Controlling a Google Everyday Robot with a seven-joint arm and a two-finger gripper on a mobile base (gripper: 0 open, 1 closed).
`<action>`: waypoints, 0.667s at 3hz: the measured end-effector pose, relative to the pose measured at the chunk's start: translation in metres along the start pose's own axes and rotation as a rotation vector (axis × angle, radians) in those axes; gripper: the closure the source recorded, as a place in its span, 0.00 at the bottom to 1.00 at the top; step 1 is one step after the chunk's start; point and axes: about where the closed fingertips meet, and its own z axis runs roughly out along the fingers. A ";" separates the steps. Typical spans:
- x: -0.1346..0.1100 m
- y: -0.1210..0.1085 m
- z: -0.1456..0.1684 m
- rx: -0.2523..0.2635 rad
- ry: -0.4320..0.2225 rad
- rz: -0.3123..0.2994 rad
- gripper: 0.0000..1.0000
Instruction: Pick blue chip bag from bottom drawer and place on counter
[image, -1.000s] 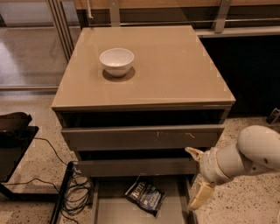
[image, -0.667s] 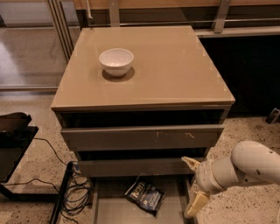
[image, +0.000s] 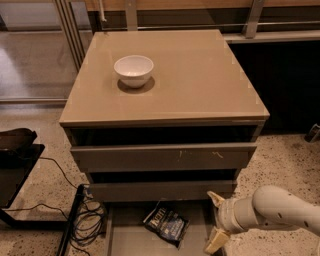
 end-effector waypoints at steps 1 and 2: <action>0.000 0.000 0.001 -0.004 -0.002 0.003 0.00; 0.001 0.004 0.016 -0.039 -0.025 0.029 0.00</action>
Offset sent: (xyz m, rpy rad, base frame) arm -0.0013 0.0167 -0.0271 0.0720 0.0847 -0.0025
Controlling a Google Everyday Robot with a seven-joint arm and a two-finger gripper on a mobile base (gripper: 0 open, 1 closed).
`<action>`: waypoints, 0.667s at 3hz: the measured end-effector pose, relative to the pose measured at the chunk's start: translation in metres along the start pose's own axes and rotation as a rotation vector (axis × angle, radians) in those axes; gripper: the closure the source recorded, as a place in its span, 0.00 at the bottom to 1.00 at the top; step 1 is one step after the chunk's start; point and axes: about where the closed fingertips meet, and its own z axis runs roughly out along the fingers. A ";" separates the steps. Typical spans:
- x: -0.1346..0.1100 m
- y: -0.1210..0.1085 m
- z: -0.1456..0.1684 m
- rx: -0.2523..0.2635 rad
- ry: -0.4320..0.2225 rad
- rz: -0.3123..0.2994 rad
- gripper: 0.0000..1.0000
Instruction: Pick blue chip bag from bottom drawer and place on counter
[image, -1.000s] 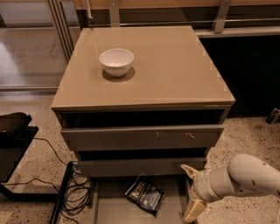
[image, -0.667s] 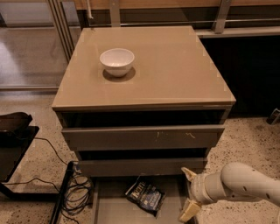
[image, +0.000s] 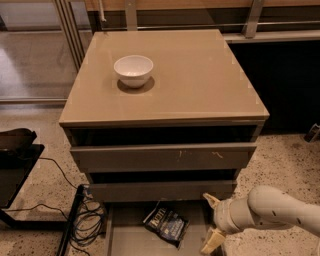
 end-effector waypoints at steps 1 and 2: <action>0.006 -0.012 0.031 0.022 -0.060 0.015 0.00; 0.023 -0.022 0.069 0.064 -0.120 0.040 0.00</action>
Offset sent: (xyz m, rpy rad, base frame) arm 0.0452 0.0211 -0.1162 0.1779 -0.0952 -0.1308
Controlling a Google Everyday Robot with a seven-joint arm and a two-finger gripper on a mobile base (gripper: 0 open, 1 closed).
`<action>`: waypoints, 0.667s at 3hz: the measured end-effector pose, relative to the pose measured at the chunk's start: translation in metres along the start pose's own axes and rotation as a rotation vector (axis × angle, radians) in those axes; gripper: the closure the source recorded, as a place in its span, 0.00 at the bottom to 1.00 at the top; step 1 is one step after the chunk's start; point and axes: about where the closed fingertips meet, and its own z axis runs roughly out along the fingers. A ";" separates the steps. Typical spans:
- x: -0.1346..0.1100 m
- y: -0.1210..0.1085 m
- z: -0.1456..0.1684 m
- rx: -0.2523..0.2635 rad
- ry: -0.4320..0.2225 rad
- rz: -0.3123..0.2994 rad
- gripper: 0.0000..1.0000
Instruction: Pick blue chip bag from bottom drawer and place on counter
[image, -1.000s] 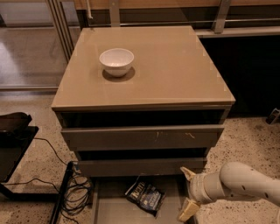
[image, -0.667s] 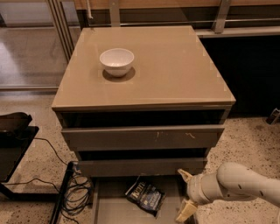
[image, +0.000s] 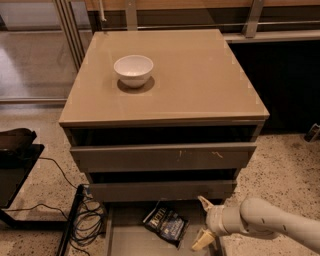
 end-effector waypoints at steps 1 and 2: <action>0.026 -0.007 0.037 0.017 -0.039 0.018 0.00; 0.051 -0.011 0.077 0.003 -0.060 0.032 0.00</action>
Offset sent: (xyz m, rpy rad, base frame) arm 0.0330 0.0192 -0.1474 0.0942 0.0153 -0.0250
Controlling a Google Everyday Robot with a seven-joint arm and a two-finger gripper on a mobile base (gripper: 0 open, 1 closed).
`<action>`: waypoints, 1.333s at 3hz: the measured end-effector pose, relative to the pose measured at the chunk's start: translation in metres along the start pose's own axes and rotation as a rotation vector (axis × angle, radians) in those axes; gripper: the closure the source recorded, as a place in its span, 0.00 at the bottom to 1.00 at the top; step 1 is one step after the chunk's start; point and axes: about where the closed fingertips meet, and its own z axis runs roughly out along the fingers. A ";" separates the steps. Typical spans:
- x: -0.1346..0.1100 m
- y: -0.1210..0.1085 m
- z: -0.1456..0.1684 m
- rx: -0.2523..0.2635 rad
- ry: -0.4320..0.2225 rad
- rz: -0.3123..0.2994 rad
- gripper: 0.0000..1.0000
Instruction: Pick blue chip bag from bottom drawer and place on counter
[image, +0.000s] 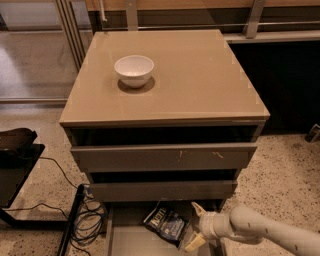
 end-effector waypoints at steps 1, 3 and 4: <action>0.025 -0.007 0.049 -0.030 0.011 0.035 0.00; 0.029 -0.003 0.067 -0.061 0.012 0.044 0.00; 0.039 -0.003 0.103 -0.071 0.012 0.059 0.00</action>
Offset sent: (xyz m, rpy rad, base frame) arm 0.0108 0.0103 -0.0393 0.0018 0.0374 -0.0035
